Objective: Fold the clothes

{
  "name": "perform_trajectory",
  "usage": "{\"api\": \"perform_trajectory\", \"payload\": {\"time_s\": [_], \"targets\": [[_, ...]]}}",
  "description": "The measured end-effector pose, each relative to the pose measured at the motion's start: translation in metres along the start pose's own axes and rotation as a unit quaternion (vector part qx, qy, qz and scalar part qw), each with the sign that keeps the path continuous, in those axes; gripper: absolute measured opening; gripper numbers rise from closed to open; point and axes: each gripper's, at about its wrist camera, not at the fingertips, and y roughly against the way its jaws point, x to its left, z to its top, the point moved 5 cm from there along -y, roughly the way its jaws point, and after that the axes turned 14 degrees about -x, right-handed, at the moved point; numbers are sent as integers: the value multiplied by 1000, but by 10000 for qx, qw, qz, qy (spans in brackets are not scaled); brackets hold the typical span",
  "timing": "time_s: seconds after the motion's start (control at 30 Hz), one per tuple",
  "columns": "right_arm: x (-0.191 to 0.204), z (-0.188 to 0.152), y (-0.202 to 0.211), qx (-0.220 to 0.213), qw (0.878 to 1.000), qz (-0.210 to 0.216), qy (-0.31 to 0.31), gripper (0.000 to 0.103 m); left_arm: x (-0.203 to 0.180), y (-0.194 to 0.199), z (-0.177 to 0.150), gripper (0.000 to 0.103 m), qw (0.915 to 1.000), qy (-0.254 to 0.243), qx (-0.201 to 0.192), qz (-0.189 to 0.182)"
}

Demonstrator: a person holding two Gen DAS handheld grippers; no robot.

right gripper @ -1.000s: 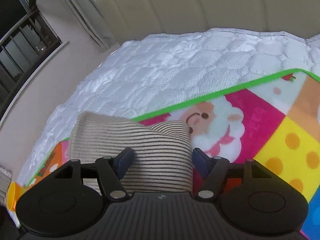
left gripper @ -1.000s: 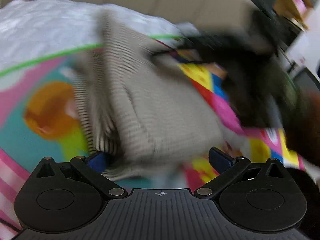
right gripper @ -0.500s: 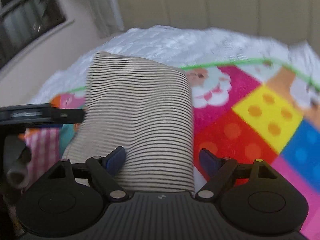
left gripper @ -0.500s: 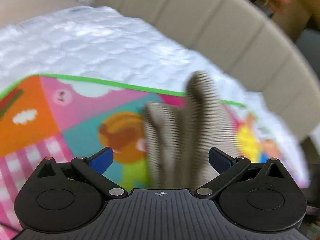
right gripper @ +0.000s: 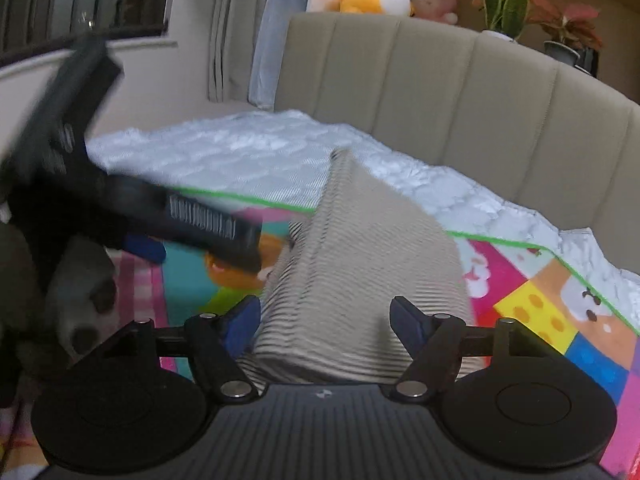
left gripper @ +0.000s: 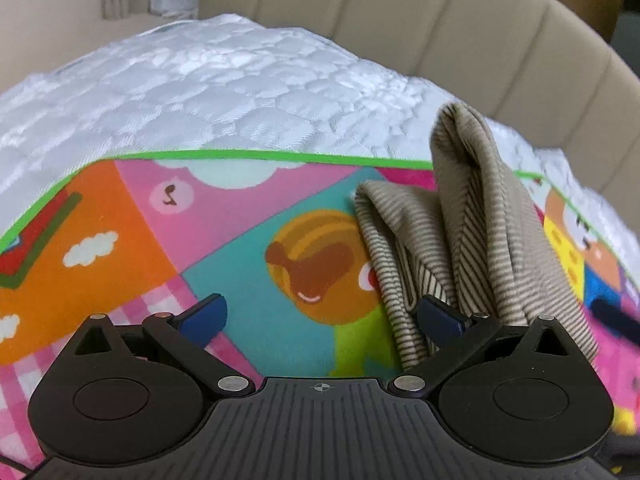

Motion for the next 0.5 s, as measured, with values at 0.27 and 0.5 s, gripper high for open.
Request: {"api": "perform_trajectory", "payload": {"time_s": [0.27, 0.5], "targets": [[5, -3, 5, -165, 9953, -536, 792, 55, 37, 7, 10, 90, 9832, 1727, 69, -584], [2, -12, -7, -217, 9894, -314, 1400, 38, 19, -3, -2, 77, 9630, 2257, 506, -1380]]}}
